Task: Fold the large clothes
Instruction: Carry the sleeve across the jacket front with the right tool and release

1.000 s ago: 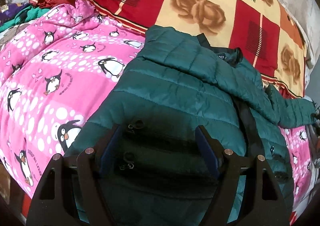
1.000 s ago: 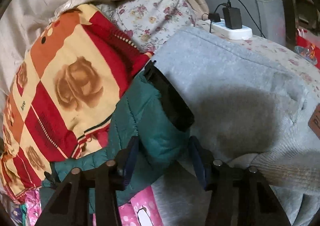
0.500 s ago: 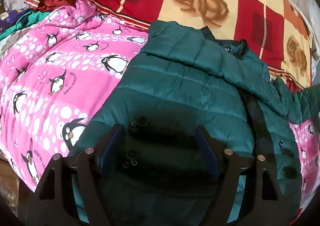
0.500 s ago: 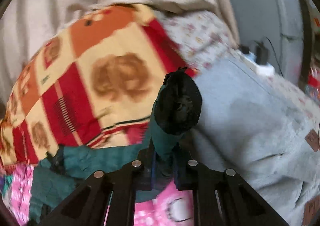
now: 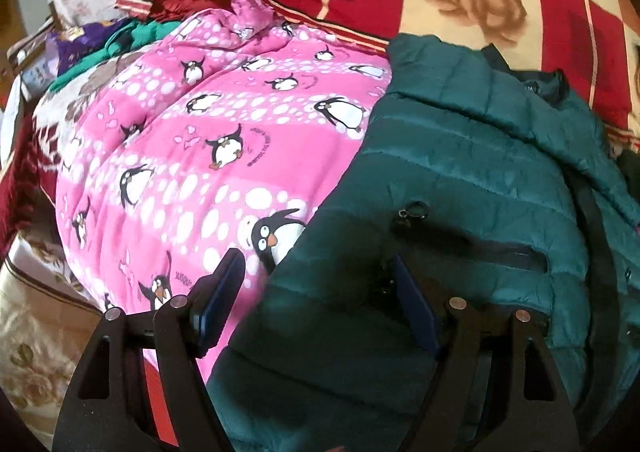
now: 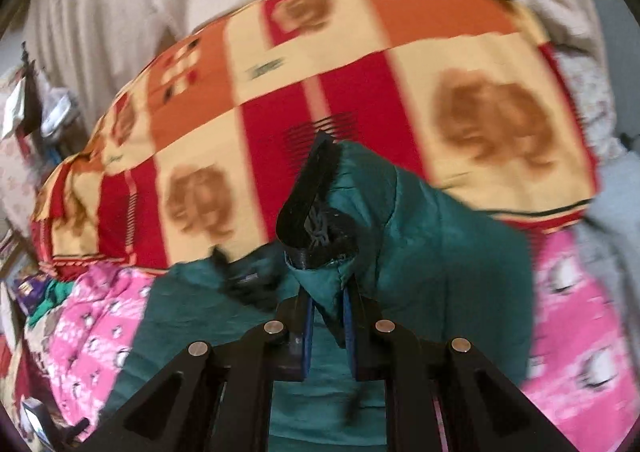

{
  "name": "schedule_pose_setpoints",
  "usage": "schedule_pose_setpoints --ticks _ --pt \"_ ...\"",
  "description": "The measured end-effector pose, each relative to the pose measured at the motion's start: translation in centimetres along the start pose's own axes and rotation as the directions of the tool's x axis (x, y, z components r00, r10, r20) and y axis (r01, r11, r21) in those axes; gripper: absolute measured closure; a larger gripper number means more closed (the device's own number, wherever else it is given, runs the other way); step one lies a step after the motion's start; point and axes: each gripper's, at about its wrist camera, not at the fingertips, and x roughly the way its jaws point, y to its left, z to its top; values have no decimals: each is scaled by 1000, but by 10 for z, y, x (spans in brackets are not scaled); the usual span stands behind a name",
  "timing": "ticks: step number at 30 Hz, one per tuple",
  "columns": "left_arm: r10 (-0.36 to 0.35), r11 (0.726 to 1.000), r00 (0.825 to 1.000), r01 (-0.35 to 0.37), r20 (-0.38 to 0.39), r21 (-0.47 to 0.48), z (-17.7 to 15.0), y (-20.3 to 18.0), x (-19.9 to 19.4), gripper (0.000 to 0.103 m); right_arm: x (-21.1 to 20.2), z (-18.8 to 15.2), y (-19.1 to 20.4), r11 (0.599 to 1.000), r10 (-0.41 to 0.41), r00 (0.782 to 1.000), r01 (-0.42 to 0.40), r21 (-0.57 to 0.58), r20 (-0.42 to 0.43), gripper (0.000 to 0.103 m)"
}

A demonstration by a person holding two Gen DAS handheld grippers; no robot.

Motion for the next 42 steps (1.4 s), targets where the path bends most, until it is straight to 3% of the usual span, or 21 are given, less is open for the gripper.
schedule_pose_setpoints --ticks 5,11,17,20,25,27,30,34,37,39,42 --pt "27 1000 1000 -27 -2 -8 1 1 3 23 39 -10 82 993 90 993 -95 -76 -72 92" --pt "52 998 999 -52 0 21 0 -6 3 23 95 -27 154 974 135 976 -163 -160 -173 92" --pt "-6 1000 1000 5 -23 -29 1 4 7 23 149 -55 206 948 186 950 -241 -210 -249 92" --pt "-3 1000 1000 2 -22 -26 1 3 7 23 173 -73 215 947 168 946 -233 -223 -276 92" --pt "-5 999 1000 4 -28 -33 2 3 9 23 196 -97 208 949 171 937 -240 -205 -305 88" --pt "-2 1000 1000 2 -29 -28 2 3 9 23 196 -98 203 949 202 924 -267 -168 -326 66" --pt "-10 1000 999 9 -34 -20 3 3 11 23 180 -97 198 942 230 908 -298 -155 -349 54" --pt "-70 997 996 68 -52 -41 2 8 14 23 137 -96 182 930 233 917 -308 -200 -325 54" --pt "-102 992 993 97 -61 -74 2 13 16 23 97 -99 143 945 163 954 -225 -239 -252 54" --pt "-100 993 993 95 -62 -73 2 12 15 23 72 -95 100 970 60 985 -95 -224 -160 54" --pt "-93 994 994 89 -62 -65 1 8 13 23 52 -80 25 993 -94 993 88 -79 -69 54"
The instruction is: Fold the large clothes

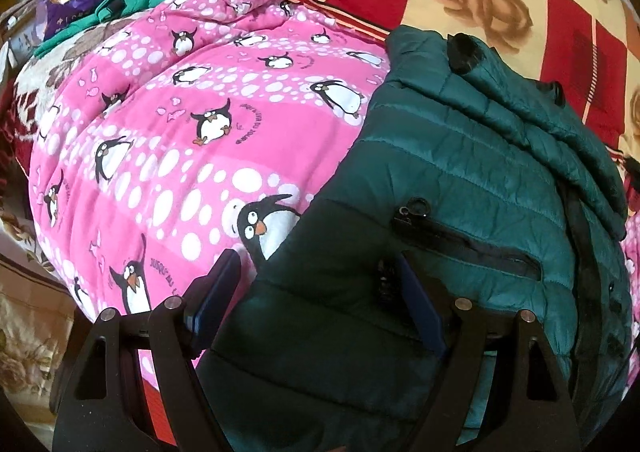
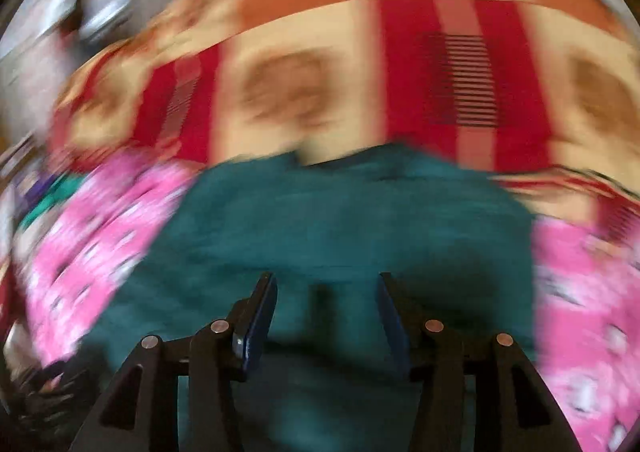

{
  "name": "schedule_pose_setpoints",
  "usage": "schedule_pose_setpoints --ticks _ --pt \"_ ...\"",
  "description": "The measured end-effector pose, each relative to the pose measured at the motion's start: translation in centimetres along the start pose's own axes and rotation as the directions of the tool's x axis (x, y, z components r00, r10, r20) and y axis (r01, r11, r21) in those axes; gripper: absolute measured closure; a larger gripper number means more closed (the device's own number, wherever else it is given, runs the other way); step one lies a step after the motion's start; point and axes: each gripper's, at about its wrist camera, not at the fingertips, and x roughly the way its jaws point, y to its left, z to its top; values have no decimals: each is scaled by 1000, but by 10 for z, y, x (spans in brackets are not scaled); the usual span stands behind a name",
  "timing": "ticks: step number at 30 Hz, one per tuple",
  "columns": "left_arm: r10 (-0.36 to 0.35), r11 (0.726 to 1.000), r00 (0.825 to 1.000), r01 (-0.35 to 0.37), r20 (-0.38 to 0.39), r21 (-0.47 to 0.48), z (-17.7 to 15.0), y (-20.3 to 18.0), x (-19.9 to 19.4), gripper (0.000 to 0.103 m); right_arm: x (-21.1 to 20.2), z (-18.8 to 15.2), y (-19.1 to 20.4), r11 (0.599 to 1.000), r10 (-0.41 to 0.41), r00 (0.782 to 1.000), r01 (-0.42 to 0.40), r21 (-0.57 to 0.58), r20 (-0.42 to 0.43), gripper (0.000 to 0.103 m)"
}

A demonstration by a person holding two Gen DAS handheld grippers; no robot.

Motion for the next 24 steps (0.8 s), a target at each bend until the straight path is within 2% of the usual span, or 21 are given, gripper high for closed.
schedule_pose_setpoints --ticks 2,4,6,7,8,10,12,15,17,19,21,23,24 --pt "-2 1000 1000 2 2 -1 0 0 -1 23 3 6 -39 995 -55 998 55 78 -9 55" --pt "-16 1000 1000 16 4 -5 0 1 -2 23 15 7 -57 993 -73 997 76 89 -38 56" --pt "-38 999 999 39 16 -19 -1 4 -5 23 43 -3 -56 998 4 987 7 65 -160 55" --pt "-55 998 998 56 29 -26 -1 6 -8 23 55 -12 -49 999 46 971 -39 36 -234 55" --pt "-69 997 997 70 37 -27 0 6 -11 23 62 -23 -36 998 31 960 -47 -51 -279 54" --pt "-103 994 991 105 80 -26 4 3 -23 23 51 -32 -17 980 -48 974 2 -200 -221 55" --pt "-126 992 980 124 151 19 17 -9 -40 23 30 -36 -19 985 -19 986 -10 -171 -167 55" --pt "-188 980 964 173 187 94 49 -35 -46 23 -4 -49 -31 994 -17 997 9 -109 -71 55" --pt "-218 971 964 199 152 130 80 -56 -35 23 -19 -62 -39 998 -17 999 15 -68 -28 55" --pt "-245 965 960 228 135 130 111 -77 -24 23 -21 -78 -50 1000 -4 999 3 -29 -40 55" --pt "-317 944 940 299 130 140 139 -101 -17 23 -9 -98 -57 1000 -11 997 13 18 -81 55" --pt "-387 913 918 367 91 179 165 -134 -5 23 -15 -103 -57 999 -1 999 3 32 -53 55" --pt "-396 908 915 376 83 187 172 -145 -1 23 -16 -104 -57 999 0 999 2 35 -47 54"
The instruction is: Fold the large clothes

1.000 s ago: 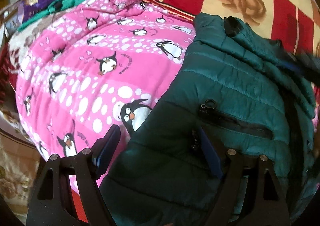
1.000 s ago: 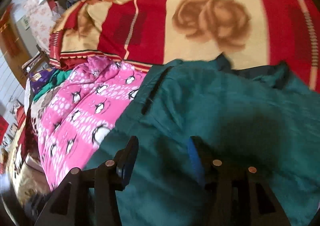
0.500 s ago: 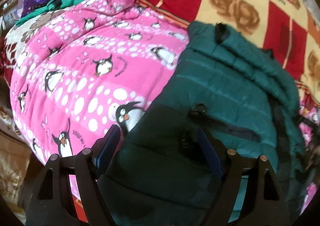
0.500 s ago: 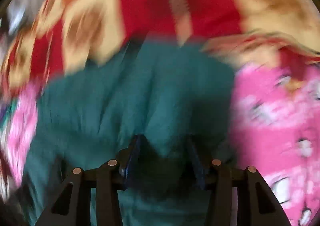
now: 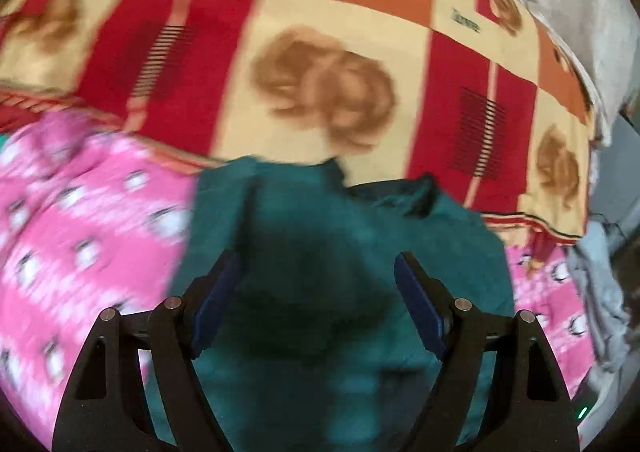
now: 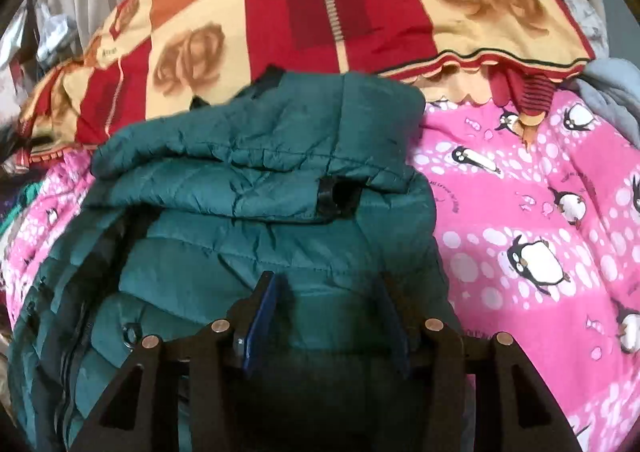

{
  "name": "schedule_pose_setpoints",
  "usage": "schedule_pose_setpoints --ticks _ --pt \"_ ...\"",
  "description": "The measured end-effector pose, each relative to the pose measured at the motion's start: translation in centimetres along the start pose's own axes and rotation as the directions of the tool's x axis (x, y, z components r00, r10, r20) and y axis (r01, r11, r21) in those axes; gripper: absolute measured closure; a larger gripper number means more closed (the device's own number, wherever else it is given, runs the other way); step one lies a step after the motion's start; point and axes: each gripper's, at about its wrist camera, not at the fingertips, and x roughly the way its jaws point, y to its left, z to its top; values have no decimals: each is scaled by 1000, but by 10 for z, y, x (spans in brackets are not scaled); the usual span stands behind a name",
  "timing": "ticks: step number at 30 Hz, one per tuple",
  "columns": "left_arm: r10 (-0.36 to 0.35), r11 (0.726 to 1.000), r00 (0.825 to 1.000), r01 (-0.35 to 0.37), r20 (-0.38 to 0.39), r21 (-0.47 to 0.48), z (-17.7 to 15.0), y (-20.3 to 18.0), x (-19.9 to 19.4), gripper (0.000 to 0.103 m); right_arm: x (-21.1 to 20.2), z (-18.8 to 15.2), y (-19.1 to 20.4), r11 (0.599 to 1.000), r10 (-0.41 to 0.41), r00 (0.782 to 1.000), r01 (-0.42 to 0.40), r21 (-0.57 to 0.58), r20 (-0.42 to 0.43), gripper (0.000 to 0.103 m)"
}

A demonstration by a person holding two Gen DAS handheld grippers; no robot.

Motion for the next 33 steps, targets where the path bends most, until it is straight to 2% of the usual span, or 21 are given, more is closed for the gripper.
schedule_pose_setpoints --ticks 3,4,5,7,8,9,13,17,21,23,25,28,29,30,32,33 --pt "-36 998 998 38 -43 47 14 -17 39 23 1 -3 -2 1000 10 1000 -10 4 0 53" --pt "-13 997 998 18 -69 79 12 -18 57 24 1 -4 -4 1000 17 1000 -17 9 1 53" --pt "65 993 995 -57 -81 105 9 -16 69 25 1 -4 -6 999 30 1000 -30 19 4 53" --pt "212 975 968 -200 -132 101 -3 4 92 36 0 -4 -9 998 47 999 -47 34 10 53" --pt "217 976 960 -211 -176 55 -11 20 99 40 0 -4 -11 997 58 998 -59 43 13 53" --pt "203 979 958 -203 -202 23 -20 30 102 40 0 -4 -13 996 70 997 -70 52 16 53" --pt "243 967 954 -224 -178 122 -49 25 84 40 1 -4 -13 996 72 997 -73 58 12 53" --pt "237 970 959 -226 -152 90 -43 29 61 41 -4 6 -14 996 56 998 -54 75 -26 53" --pt "208 977 977 -205 -45 67 -20 25 38 41 -32 53 -13 999 -3 996 0 41 85 53" --pt "201 978 980 -201 -4 60 -5 24 37 38 -27 84 -10 999 -8 995 4 42 102 53" --pt "220 973 975 -219 -14 68 3 25 49 33 -14 105 -3 999 -1 995 -3 36 99 53" --pt "291 955 949 -282 -122 88 -8 33 85 32 15 128 15 999 49 994 -49 1 95 53" --pt "266 964 951 -259 -159 61 -17 42 95 26 32 130 22 997 69 995 -66 -38 68 53" --pt "226 974 961 -224 -157 26 -25 49 98 23 46 129 24 995 79 996 -77 -55 28 53" --pt "178 984 978 -179 -110 4 -34 54 95 17 85 120 27 992 72 992 -82 -100 -100 53" --pt "153 988 984 -152 -96 11 -36 54 95 13 99 110 25 987 47 991 -65 -148 -126 53"
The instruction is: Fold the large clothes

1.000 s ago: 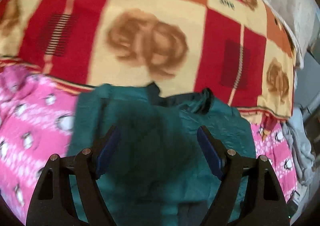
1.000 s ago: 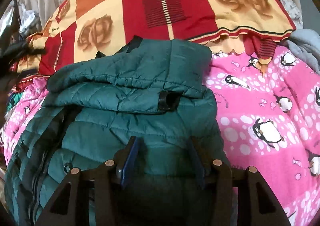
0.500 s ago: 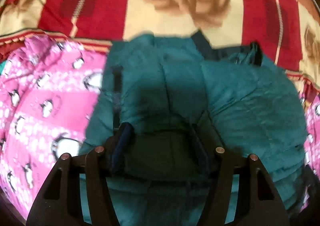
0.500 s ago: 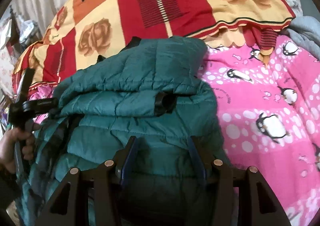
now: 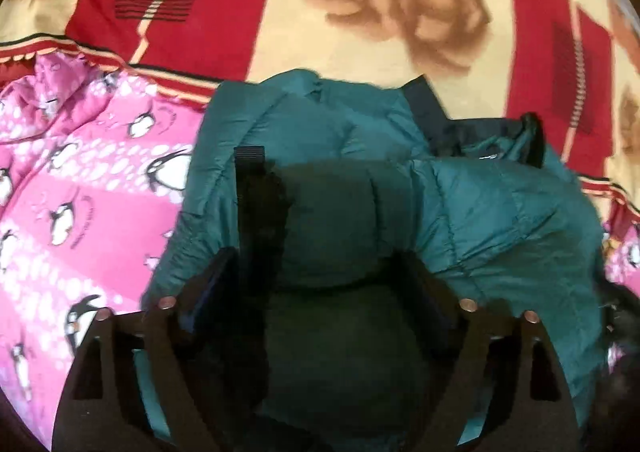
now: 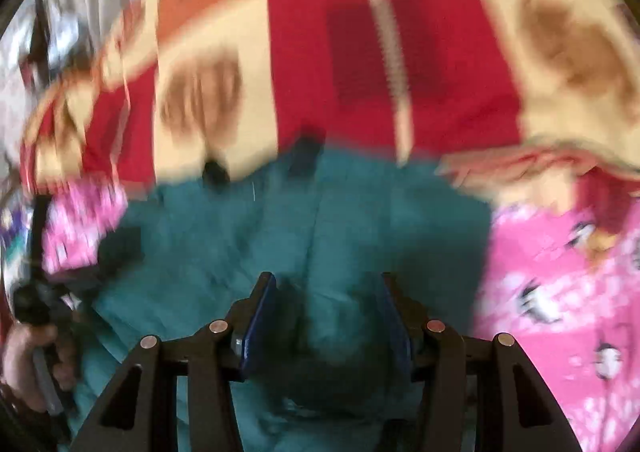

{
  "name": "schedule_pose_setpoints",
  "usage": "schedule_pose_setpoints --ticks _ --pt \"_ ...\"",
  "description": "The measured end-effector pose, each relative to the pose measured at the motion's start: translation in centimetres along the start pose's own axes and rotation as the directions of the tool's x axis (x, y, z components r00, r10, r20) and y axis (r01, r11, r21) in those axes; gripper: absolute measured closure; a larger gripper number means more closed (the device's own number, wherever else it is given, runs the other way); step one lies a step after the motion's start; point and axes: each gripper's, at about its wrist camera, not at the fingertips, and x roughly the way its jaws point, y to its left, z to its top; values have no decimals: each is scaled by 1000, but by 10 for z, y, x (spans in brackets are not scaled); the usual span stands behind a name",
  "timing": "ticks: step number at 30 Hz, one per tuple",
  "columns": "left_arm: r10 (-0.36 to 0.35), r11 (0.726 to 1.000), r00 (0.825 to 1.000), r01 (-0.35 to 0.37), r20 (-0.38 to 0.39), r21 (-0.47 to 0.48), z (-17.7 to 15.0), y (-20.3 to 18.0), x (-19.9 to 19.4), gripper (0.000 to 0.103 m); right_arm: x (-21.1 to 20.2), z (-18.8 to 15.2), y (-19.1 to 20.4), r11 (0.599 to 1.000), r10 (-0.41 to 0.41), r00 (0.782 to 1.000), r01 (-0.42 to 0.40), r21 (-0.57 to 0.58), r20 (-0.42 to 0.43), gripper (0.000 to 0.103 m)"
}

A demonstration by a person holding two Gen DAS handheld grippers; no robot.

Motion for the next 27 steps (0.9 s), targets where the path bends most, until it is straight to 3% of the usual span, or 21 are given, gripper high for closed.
schedule_pose_setpoints --ticks 4,27 --pt "-4 1000 1000 3 30 28 -6 -3 5 11 7 -16 -14 1000 22 999 -23 20 50 53" --pt "-3 999 999 2 36 34 -9 -7 5 8 6 -18 -13 1000 18 998 -18 3 57 52"
